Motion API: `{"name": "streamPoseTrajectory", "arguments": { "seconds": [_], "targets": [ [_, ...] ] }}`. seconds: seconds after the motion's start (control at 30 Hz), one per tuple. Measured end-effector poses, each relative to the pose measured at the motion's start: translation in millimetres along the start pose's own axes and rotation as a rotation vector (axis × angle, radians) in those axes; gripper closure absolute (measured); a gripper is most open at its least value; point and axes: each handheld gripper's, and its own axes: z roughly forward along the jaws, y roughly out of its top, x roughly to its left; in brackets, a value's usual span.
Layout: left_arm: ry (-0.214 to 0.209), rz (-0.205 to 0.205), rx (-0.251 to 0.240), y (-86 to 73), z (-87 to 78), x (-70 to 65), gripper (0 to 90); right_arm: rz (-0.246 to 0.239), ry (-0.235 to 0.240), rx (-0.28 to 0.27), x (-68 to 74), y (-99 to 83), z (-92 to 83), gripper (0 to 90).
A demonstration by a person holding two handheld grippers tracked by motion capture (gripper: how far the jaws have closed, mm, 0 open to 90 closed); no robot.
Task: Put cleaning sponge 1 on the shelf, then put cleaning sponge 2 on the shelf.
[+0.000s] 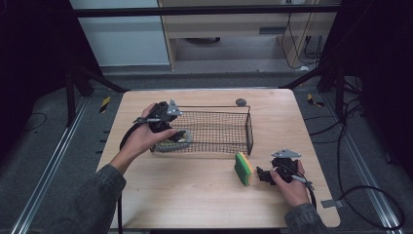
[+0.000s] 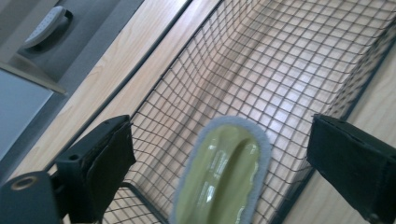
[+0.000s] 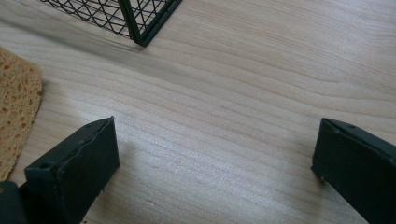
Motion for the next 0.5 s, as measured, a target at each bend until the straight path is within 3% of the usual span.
{"name": "streamPoseTrajectory", "arguments": {
  "seconds": [0.13,0.17,0.23,0.3,0.33,0.37,0.4,0.43,0.5],
  "targets": [
    [-0.003,-0.028,-0.028,-4.6,-5.8,-9.2,5.4,0.001,-0.001,0.000,0.1,0.0,0.0,0.7],
    [0.019,-0.059,-0.044,-9.5,-10.6,-14.7,5.4,0.000,-0.001,0.000,0.0,0.0,0.0,0.7],
    [0.022,-0.073,-0.055,-13.1,-13.2,-17.8,5.4,0.001,0.000,0.000,0.0,0.0,0.0,0.7],
    [0.037,-0.111,-0.086,-28.2,-22.1,-30.2,5.3,0.000,0.000,0.000,-0.2,0.0,0.1,0.6],
    [0.037,-0.111,-0.086,-28.2,-22.1,-30.2,5.1,0.000,0.000,0.000,-0.2,0.0,0.1,0.6],
    [0.045,-0.155,-0.114,-41.6,-27.8,-38.0,4.6,-0.001,0.000,0.000,-0.3,0.0,0.2,0.6],
    [0.045,-0.155,-0.114,-41.6,-27.8,-38.0,4.5,-0.001,0.000,0.000,-0.3,0.0,0.2,0.6],
    [0.051,-0.192,-0.135,-50.9,-31.1,-42.4,4.5,-0.001,0.000,-0.001,-0.3,0.0,0.2,0.6],
    [0.063,-0.229,-0.147,-64.5,-33.5,-49.3,4.5,0.001,0.001,-0.001,-0.2,0.0,0.2,0.6]
  ]
}}
